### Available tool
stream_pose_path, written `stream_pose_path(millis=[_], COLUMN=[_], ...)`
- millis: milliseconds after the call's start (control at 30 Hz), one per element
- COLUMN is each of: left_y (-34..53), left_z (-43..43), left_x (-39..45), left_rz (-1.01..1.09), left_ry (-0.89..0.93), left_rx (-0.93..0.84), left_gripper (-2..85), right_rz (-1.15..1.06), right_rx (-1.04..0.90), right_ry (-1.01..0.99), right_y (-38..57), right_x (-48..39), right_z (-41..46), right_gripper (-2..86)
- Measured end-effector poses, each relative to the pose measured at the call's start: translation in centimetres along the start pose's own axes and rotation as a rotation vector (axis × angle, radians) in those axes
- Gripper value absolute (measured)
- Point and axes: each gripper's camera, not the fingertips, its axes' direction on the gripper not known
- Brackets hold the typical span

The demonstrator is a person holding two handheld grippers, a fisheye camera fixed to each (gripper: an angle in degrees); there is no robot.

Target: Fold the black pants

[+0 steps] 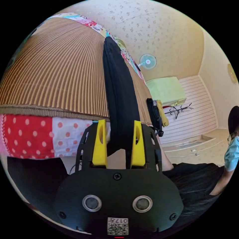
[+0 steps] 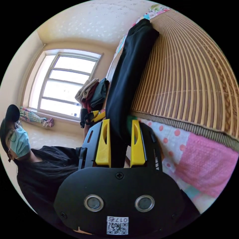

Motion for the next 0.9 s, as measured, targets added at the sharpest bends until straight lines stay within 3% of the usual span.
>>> stream_pose_path(millis=[200,333,467,667,767,900], left_y=[2.1,6.7,8.4,8.4,6.6,2.5], left_z=[0.9,-6.9,-14.8,-23.3,-24.9,-24.9], left_x=[2.4,10.9,23.1,39.5,44.8,49.4], left_rz=[-0.03,0.207,0.517,0.894,0.885,0.874], left_ry=[0.096,0.266,0.414,0.541,0.557,0.529], left_rx=[-0.032,0.211,0.391,0.6,0.675,0.7], left_gripper=[6.7,5.7,5.3,5.2,5.3,5.4], right_rz=[0.015,-0.139,-0.465,-0.948,-1.117,-1.172], right_rx=[-0.026,0.012,0.115,0.228,0.315,0.429], right_ry=[-0.145,-0.131,-0.274,-0.208,-0.138,-0.066], right_y=[0.8,3.7,7.1,11.1,13.0,12.8], right_x=[3.4,-0.6,-10.4,-27.5,-34.3,-39.9], right_z=[1.9,0.2,-5.4,-13.5,-16.6,-19.5], right_gripper=[5.1,2.6,1.2,0.7,0.6,0.6])
